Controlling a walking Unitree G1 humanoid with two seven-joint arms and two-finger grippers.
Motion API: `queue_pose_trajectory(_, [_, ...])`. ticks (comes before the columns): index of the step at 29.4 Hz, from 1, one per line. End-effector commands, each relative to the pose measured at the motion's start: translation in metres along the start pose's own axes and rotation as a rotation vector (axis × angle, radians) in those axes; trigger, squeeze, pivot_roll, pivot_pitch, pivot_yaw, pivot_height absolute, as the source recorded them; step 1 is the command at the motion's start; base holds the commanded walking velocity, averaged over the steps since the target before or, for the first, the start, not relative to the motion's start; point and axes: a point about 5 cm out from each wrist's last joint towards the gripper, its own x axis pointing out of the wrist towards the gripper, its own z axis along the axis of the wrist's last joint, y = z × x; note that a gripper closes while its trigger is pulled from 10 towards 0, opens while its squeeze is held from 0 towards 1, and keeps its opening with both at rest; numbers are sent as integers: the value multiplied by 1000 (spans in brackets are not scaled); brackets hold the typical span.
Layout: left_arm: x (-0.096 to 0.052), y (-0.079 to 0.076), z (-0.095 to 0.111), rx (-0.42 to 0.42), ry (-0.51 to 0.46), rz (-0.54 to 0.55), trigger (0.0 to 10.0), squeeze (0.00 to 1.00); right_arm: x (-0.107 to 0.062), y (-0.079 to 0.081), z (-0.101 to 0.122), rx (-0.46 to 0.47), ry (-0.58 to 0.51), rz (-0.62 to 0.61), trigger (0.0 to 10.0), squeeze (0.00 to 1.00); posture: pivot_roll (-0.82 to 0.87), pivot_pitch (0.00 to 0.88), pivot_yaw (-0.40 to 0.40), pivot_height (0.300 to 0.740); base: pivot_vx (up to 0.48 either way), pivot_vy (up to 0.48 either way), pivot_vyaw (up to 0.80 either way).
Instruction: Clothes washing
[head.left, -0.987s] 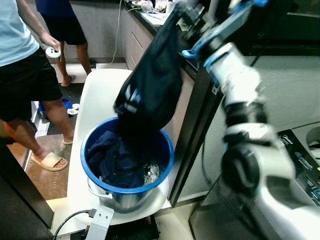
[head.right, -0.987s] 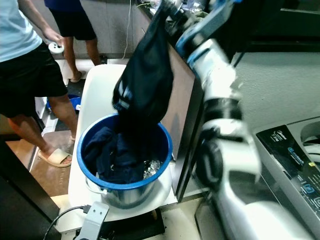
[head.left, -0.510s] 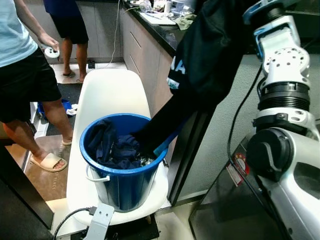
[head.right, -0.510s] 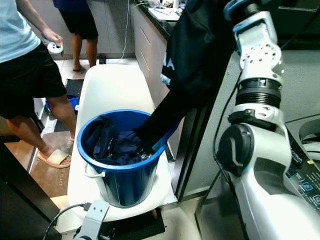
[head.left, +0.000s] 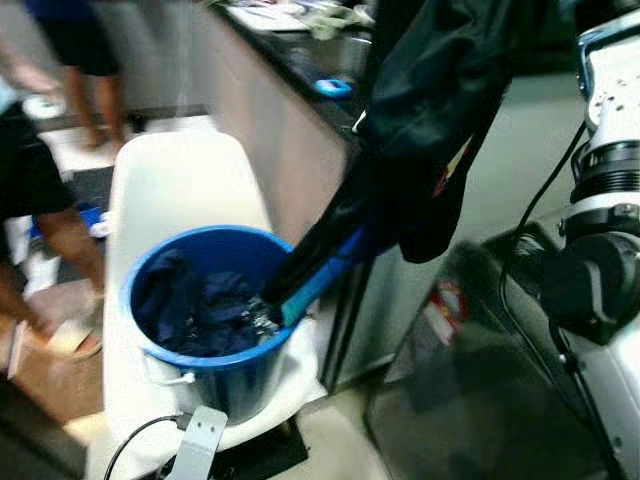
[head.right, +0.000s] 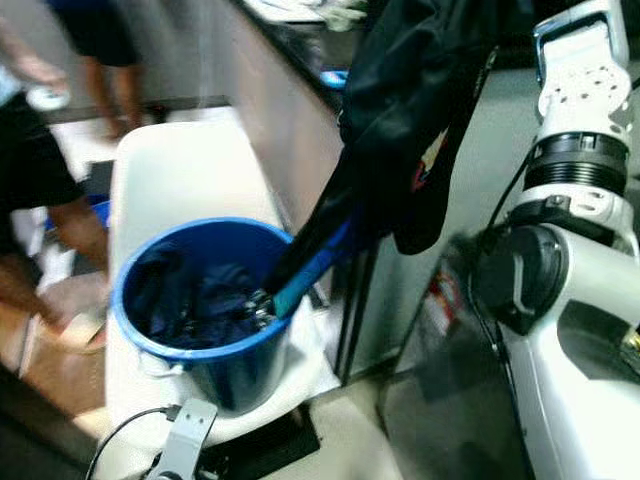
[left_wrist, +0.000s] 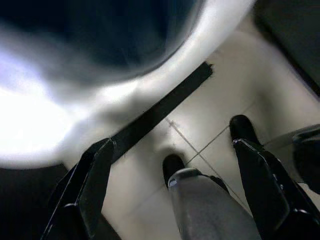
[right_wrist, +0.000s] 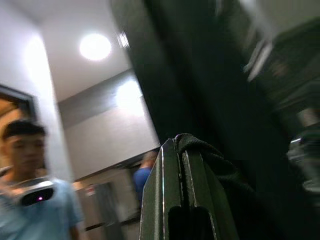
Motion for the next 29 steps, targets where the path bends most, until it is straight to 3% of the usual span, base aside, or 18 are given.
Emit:
queue_pose_trajectory(1, [-2, 0, -5, 1, 19, -6, 10000, 0, 1, 2, 4, -19, -19, 9, 0, 0, 196, 0, -99, 740, 0, 0, -800])
queue_pose_trajectory(22, [0, 2, 4, -12, -33, -7, 10000, 0, 9, 6, -6, -125, 9, -27, 0, 0, 204, 0, -105, 740, 0, 0, -800])
queue_pose_trajectory(27, [2, 6, 20, -34, -141, -6, 10000, 0, 10, 6, -9, -175, 32, -33, 0, 0, 207, 0, -106, 740, 0, 0, -800])
queue_pose_trajectory(29, [1, 6, 51, -27, -333, -89, 10000, 0, 11, 8, -16, -240, 73, -32, 0, 0, 209, 0, -109, 740, 0, 0, -400])
